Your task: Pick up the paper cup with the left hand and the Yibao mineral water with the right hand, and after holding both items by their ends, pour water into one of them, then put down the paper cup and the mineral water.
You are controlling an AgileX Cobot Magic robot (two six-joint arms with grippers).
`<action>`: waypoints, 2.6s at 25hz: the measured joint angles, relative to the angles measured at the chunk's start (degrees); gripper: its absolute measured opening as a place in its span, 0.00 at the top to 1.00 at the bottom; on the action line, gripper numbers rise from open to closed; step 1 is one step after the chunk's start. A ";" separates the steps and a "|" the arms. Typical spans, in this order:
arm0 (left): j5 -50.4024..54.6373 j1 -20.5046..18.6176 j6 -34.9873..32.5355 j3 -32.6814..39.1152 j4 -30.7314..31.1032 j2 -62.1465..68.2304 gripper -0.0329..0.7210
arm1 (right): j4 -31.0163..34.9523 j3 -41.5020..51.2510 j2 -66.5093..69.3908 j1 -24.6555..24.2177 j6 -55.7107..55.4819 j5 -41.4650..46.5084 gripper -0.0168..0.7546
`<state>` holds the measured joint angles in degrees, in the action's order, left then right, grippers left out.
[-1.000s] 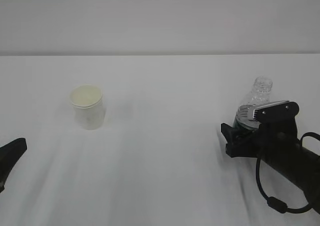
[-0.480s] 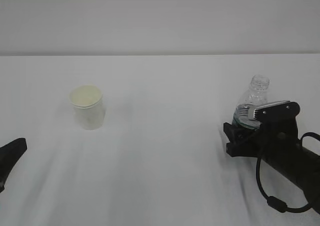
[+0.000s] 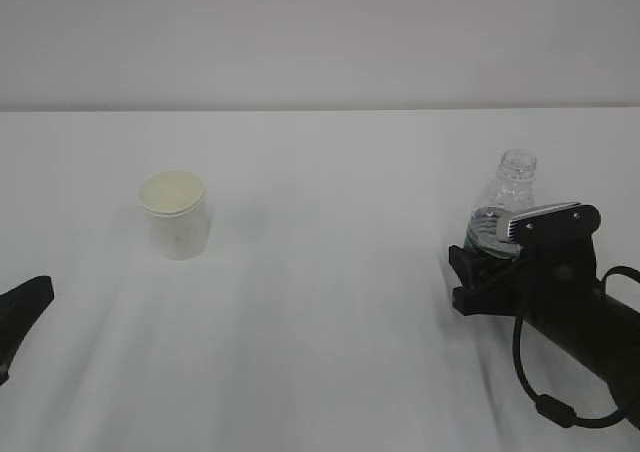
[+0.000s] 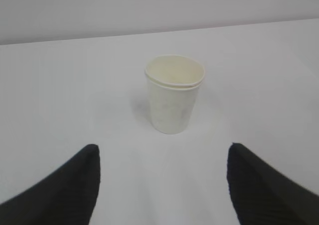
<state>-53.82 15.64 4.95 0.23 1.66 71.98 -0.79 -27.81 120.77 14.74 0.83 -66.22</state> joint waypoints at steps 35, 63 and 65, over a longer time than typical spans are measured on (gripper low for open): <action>0.00 0.00 0.00 0.00 0.00 0.00 0.20 | -1.87 1.28 -9.18 0.00 0.03 2.00 0.35; -1.03 0.00 0.00 0.00 0.00 0.00 0.20 | -9.52 6.25 -25.25 0.00 0.14 5.18 0.36; -1.03 0.00 0.00 0.00 0.00 0.00 0.20 | -10.39 6.39 -26.79 0.00 0.14 6.13 0.36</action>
<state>-54.85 15.64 4.95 0.23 1.66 71.98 -11.18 -21.42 93.99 14.74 0.97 -60.09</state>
